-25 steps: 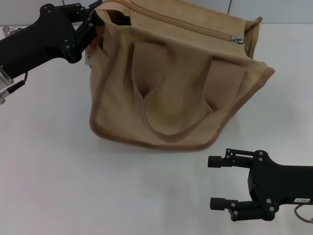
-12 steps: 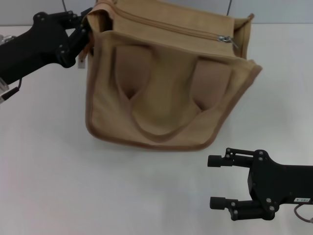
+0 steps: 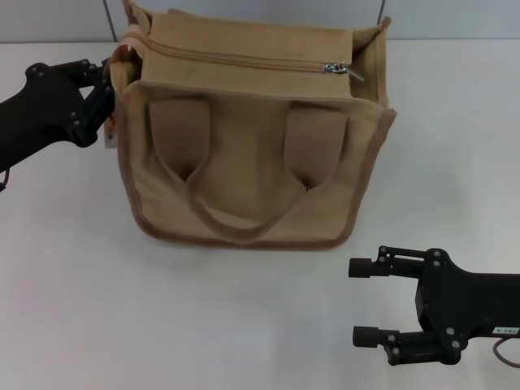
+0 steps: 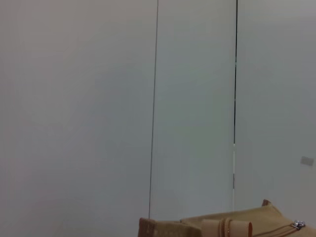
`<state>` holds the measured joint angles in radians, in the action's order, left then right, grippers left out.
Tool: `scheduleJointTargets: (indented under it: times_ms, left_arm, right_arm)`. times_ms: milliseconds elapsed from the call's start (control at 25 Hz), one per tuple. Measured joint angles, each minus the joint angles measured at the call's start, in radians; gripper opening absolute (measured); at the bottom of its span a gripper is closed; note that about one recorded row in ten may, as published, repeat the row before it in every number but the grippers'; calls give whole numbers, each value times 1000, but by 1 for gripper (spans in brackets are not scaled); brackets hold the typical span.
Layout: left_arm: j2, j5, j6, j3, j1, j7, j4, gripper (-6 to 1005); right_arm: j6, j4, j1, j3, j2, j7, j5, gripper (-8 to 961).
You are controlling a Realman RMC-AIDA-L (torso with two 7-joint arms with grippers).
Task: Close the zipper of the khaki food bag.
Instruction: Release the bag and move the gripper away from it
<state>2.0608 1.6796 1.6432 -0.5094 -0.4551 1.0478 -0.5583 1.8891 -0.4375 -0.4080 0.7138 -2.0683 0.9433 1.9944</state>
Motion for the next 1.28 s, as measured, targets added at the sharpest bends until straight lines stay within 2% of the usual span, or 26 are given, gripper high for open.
scheduleJointTargets:
  times_ms: [960, 1120, 1280]
  left_arm:
    - [2, 6, -38, 0, 23, 23, 0, 89]
    - [-9, 7, -44, -1, 29, 24, 0, 89]
    - [-23, 7, -45, -1, 32, 29, 0, 336]
  right_arm:
    - [5, 0, 1, 1, 1, 20, 1, 761]
    - [11, 0, 0, 1, 1, 21, 1, 761]
    - [15, 0, 0, 1, 0, 22, 1, 761]
